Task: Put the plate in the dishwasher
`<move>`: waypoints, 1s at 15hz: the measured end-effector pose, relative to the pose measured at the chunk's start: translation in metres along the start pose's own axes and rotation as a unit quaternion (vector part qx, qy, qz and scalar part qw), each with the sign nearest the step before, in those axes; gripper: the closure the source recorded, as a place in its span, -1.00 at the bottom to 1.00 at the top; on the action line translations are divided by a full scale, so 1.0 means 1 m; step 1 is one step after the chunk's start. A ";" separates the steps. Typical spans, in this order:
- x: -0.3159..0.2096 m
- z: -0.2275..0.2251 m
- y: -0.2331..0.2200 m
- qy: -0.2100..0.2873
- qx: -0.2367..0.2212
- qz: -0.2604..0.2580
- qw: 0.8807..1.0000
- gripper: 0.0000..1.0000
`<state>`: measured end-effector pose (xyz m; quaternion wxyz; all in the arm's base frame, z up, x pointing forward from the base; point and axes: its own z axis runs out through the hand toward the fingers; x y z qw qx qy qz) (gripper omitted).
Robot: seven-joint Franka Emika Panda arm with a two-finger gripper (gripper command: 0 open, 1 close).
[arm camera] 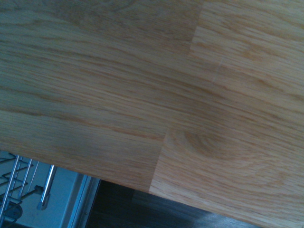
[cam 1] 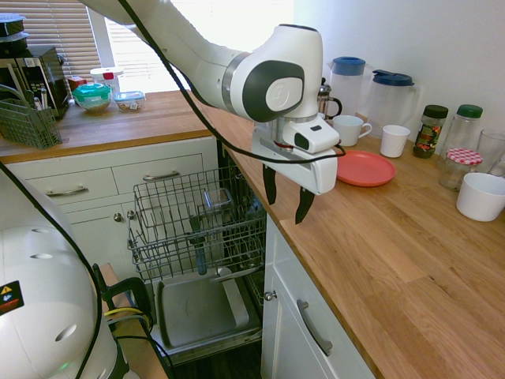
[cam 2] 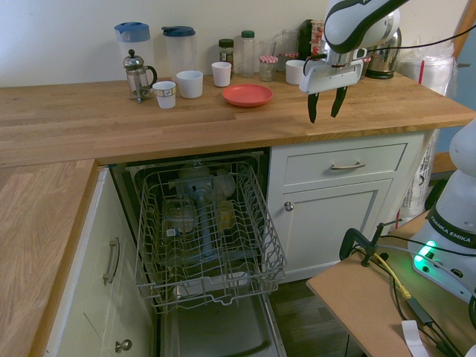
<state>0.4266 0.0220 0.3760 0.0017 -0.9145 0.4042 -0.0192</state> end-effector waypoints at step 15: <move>0.130 -0.052 -0.090 -0.036 0.101 0.093 0.990 -1.00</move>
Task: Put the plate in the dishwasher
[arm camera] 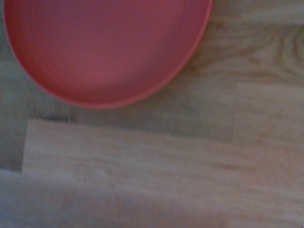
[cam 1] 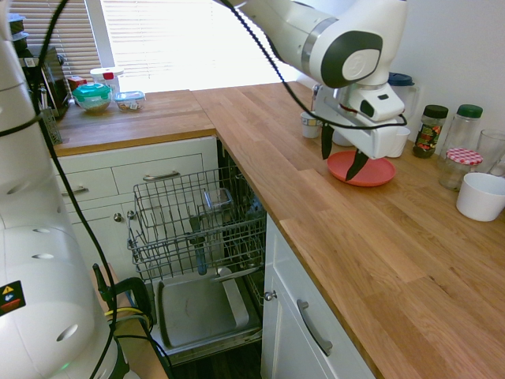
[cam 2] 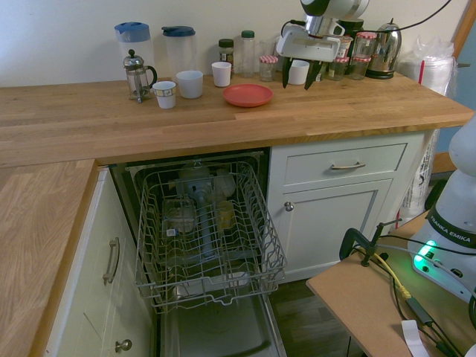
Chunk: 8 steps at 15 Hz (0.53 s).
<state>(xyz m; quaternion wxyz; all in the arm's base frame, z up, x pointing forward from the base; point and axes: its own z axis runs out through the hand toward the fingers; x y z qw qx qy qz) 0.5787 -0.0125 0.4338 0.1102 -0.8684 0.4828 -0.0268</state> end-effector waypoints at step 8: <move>0.077 0.053 -0.083 -0.012 0.014 0.109 0.994 -1.00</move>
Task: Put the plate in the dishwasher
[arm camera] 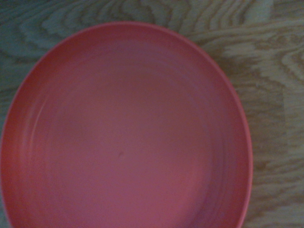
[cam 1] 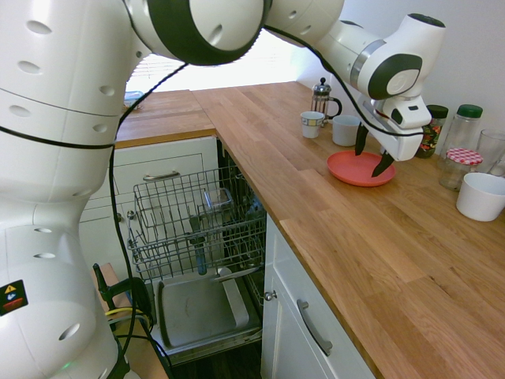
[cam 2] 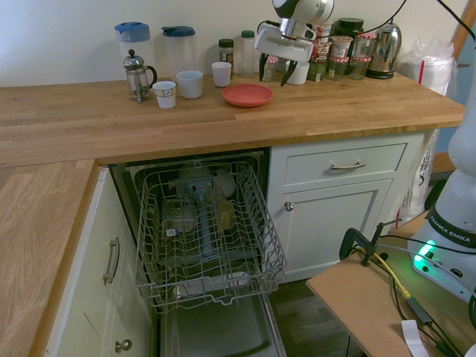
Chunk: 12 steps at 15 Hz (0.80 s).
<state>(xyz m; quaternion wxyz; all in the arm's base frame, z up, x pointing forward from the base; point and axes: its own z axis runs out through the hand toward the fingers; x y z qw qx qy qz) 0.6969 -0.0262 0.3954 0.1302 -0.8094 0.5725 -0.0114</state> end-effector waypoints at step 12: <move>0.037 0.033 -0.011 -0.011 0.009 0.052 0.999 1.00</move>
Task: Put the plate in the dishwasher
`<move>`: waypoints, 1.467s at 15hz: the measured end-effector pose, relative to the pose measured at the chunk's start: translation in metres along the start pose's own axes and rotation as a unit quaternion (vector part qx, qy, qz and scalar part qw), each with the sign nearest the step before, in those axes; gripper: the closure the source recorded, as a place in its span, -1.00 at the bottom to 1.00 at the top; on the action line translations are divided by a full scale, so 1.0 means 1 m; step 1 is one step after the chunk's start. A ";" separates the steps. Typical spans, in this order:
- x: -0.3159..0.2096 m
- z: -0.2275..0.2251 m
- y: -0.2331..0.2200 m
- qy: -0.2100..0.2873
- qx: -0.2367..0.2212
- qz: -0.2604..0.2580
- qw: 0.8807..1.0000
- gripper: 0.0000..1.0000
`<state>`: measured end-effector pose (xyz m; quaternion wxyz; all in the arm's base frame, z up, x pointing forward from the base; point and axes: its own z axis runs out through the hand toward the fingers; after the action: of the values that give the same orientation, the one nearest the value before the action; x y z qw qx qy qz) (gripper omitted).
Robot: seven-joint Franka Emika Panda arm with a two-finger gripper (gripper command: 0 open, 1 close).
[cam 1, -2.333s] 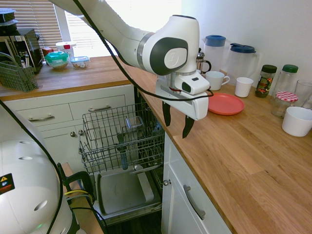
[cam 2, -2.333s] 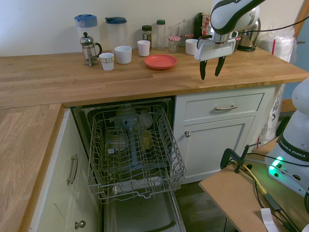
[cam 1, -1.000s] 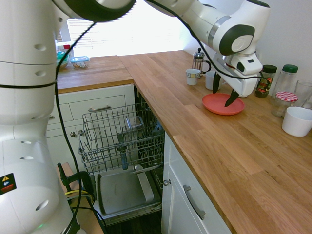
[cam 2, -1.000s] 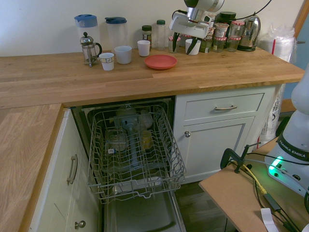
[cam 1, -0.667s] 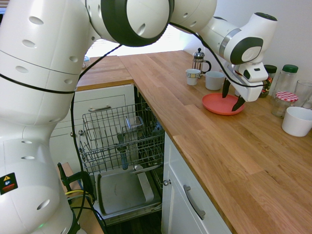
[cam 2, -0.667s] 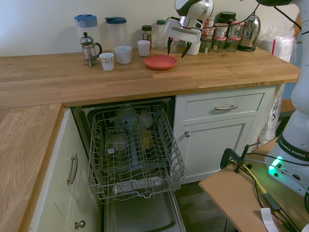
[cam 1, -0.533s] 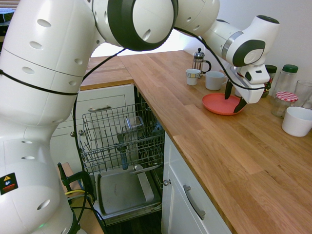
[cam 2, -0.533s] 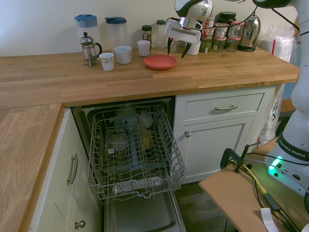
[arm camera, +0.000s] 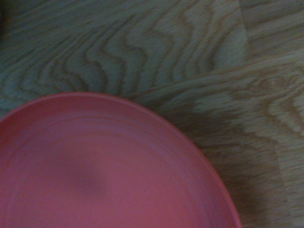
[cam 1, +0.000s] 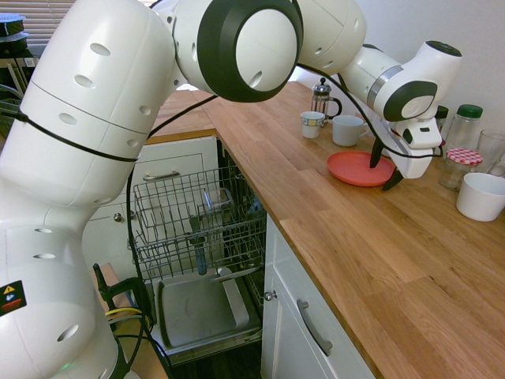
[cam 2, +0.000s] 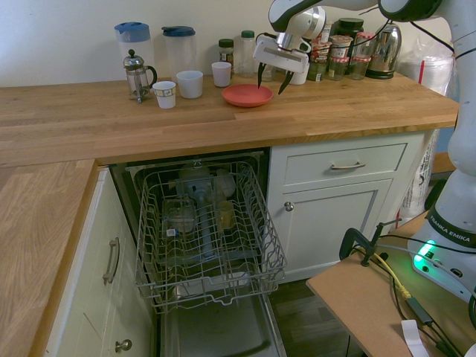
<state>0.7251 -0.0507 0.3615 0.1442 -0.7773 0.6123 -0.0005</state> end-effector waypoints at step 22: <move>0.022 0.028 0.008 -0.054 0.029 -0.023 0.998 1.00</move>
<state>0.7281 -0.0666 0.3290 0.1996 -0.7854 0.5856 0.0205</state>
